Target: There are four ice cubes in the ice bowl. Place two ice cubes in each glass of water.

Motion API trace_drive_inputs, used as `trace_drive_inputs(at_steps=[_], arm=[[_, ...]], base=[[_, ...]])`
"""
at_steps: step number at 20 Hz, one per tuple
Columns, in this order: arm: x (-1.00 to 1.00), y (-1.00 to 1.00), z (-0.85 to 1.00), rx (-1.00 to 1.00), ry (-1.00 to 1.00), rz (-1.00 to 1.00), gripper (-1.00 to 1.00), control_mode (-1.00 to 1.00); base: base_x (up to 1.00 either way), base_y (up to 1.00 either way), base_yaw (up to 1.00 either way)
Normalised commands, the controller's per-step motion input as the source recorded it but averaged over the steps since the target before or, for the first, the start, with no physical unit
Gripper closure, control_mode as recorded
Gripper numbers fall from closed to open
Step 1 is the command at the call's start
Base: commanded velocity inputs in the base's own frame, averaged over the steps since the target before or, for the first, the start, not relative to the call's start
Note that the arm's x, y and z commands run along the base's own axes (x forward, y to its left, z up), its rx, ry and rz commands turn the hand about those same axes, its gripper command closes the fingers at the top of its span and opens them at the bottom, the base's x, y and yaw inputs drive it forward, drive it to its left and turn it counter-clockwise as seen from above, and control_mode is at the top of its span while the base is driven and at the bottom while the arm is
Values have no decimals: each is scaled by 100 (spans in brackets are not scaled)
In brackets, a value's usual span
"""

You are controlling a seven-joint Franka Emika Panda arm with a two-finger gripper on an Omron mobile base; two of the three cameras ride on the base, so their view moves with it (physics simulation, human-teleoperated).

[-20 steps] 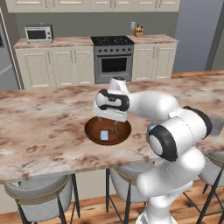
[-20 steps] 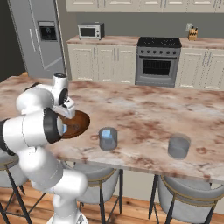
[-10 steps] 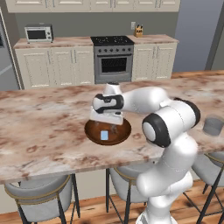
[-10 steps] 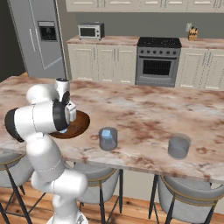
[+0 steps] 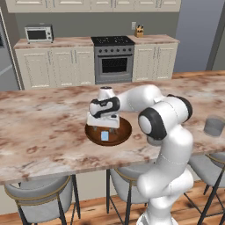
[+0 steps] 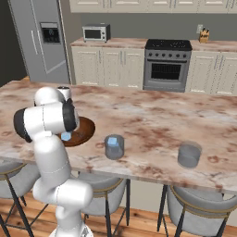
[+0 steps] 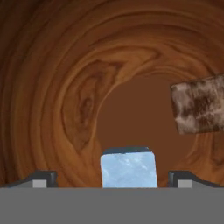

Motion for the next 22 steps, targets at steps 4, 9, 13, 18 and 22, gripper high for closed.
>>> trace_drive_inputs(at_steps=[4,9,13,18,22], arm=[[-2,0,0,0,13,0,-100,-100],[-3,0,-14,-5,18,0,-100,-100],[0,0,-11,-4,12,0,-100,-100],[0,0,-6,-2,6,0,-100,-100],[-11,0,-25,-6,13,0,-100,-100]], base=[[0,0,0],[0,0,0],[0,0,0],[0,0,0],[0,0,0]])
